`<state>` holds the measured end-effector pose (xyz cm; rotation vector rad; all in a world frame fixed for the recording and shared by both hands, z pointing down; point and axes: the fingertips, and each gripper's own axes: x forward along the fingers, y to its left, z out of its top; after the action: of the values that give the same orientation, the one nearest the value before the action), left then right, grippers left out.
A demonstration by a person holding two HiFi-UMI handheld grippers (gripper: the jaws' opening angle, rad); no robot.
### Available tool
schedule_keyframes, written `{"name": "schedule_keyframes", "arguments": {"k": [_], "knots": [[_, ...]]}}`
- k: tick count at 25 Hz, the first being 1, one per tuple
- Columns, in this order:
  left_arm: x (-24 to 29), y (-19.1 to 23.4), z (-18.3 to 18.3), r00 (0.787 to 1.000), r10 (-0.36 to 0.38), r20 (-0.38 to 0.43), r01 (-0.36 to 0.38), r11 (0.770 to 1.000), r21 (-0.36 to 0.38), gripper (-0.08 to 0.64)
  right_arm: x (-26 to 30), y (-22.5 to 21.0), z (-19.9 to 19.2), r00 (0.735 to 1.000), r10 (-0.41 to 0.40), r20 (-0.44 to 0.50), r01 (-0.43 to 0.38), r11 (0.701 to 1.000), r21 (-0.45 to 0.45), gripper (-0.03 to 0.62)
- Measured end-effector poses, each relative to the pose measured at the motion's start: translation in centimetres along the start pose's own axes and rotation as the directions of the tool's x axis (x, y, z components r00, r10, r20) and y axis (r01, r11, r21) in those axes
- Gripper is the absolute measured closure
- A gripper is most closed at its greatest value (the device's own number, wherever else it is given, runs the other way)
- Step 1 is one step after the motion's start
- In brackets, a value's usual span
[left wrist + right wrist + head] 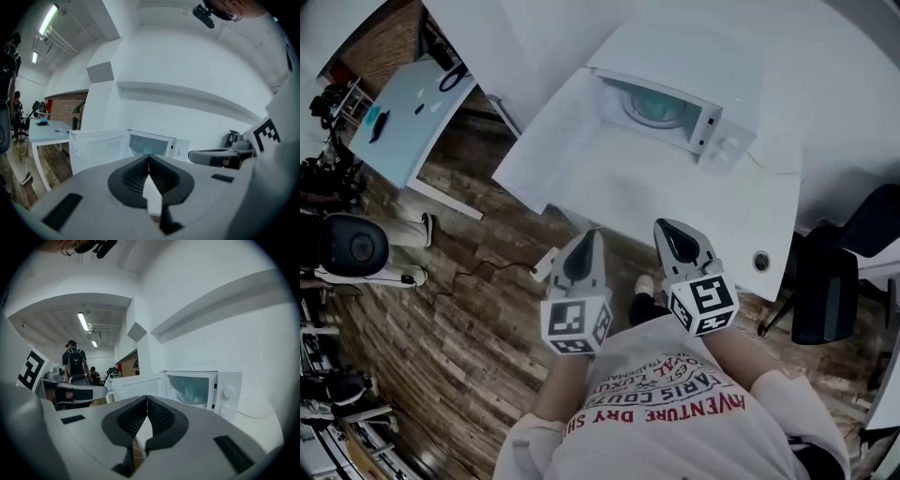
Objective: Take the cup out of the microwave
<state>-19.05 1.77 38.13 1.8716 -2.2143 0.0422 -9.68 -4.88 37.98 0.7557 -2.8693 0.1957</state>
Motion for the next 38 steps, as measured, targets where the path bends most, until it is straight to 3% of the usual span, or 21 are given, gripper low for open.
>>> {"name": "schedule_keyframes", "arguments": {"k": [8,16,27,35,38], "knots": [[11.5,0.6,2.9,0.998,-0.059,-0.001,0.059,0.998,0.022,0.552,6.8,-8.7,2.8,0.998,-0.067,0.023,0.067,0.998,0.003,0.580],[19.3,-0.1,1.5,0.988,-0.139,-0.072,0.141,0.990,0.022,0.552,9.9,-14.4,1.7,0.988,-0.157,-0.015,0.157,0.987,0.025,0.580],[29.6,-0.3,1.1,0.952,-0.279,-0.121,0.287,0.956,0.053,0.552,13.9,-20.3,0.3,0.946,-0.316,-0.074,0.321,0.943,0.089,0.580],[35.3,-0.2,-1.5,0.908,-0.387,-0.159,0.400,0.914,0.062,0.551,17.5,-22.8,-1.8,0.916,-0.379,-0.129,0.393,0.913,0.107,0.580],[37.1,-0.1,-2.2,0.901,-0.403,-0.161,0.417,0.907,0.062,0.549,18.7,-23.2,-2.9,0.911,-0.384,-0.152,0.402,0.909,0.108,0.580]]}}
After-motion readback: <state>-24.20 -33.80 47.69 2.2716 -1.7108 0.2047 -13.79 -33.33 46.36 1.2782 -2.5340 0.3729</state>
